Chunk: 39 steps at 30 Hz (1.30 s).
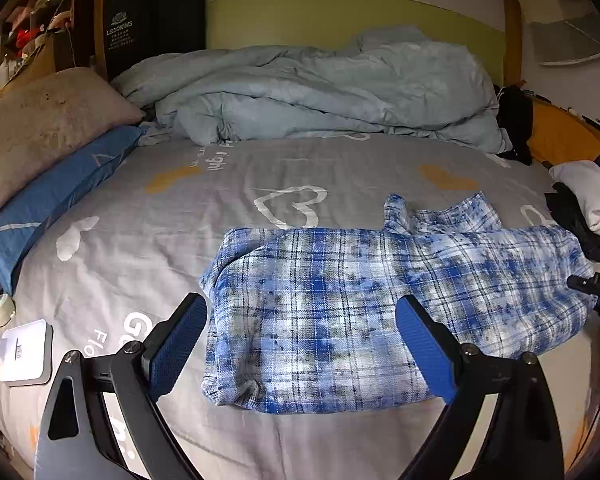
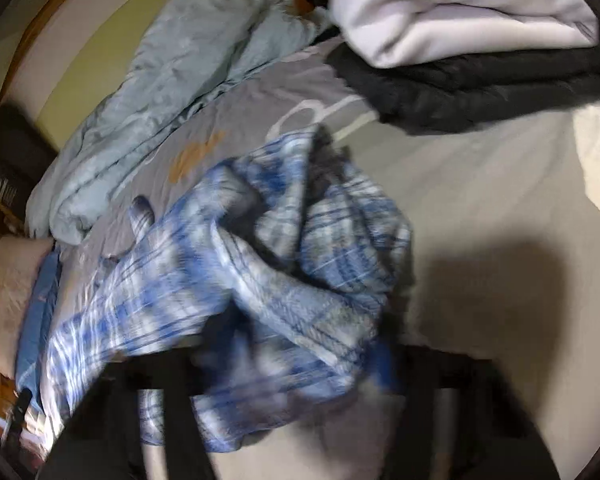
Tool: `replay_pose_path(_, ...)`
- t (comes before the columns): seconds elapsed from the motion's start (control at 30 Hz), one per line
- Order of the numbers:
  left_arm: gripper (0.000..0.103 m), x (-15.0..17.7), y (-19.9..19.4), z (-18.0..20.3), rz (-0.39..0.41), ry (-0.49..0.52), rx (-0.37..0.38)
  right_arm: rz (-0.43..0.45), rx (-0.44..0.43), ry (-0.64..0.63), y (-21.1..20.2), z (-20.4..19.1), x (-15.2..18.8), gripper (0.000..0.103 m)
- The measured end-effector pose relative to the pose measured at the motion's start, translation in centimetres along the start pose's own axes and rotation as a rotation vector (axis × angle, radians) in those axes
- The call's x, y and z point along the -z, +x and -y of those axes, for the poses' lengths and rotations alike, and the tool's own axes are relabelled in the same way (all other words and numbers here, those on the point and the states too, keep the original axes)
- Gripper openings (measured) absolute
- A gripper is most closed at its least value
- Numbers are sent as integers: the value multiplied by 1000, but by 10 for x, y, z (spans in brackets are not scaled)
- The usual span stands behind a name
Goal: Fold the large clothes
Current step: 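Grasp the loose sleeve with the right gripper and tuck it onto the folded shirt, then release the sleeve and withdraw the right gripper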
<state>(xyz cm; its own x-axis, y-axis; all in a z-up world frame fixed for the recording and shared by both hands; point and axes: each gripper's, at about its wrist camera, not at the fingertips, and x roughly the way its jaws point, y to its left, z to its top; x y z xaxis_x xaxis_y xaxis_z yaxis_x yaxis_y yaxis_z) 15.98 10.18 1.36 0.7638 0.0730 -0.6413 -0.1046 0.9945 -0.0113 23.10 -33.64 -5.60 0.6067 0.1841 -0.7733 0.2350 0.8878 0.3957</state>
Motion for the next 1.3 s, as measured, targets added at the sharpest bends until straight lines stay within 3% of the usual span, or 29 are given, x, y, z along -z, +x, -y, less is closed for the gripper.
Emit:
replay_pose_path(0.07,95,-1,-3,0,9,-2,-1,40,3,-12,-5,-7,1,24)
replay_pose_path(0.13,95,-3,-8,0,29,0,-3,110,33,-111,-16,-23,1,21)
replay_pose_path(0.37,95,-9,-20,-2,97,11,-59,334,66,-455,-60,-103,26,20)
replay_pose_path(0.43,95,-12,-21,-4,102,0,-49,360,65,-567,-62,-130,41,20)
replay_pose_path(0.5,95,-15,-22,-6,104,-14,-35,331,34,-634,-57,-153,53,21)
replay_pose_path(0.63,95,-16,-23,-7,105,-21,-26,209,-45,-670,-26,-175,71,22)
replay_pose_path(0.8,95,-16,-22,-12,87,-43,-5,106,-105,-745,1,-181,97,36)
replay_pose_path(0.93,95,-17,-21,-15,80,-58,3,31,-263,-760,-9,-178,103,58)
replay_pose_path(1.07,95,-17,-19,-14,73,-64,6,90,-291,-747,-30,-178,103,58)
replay_pose_path(1.17,95,-16,-19,-12,73,-56,3,218,-276,-714,-56,-171,93,66)
replay_pose_path(1.23,95,-16,-19,-11,75,-48,-2,313,-234,-661,-70,-162,81,74)
replay_pose_path(1.3,95,-15,-19,-11,76,-41,-9,346,-174,-620,-69,-157,71,74)
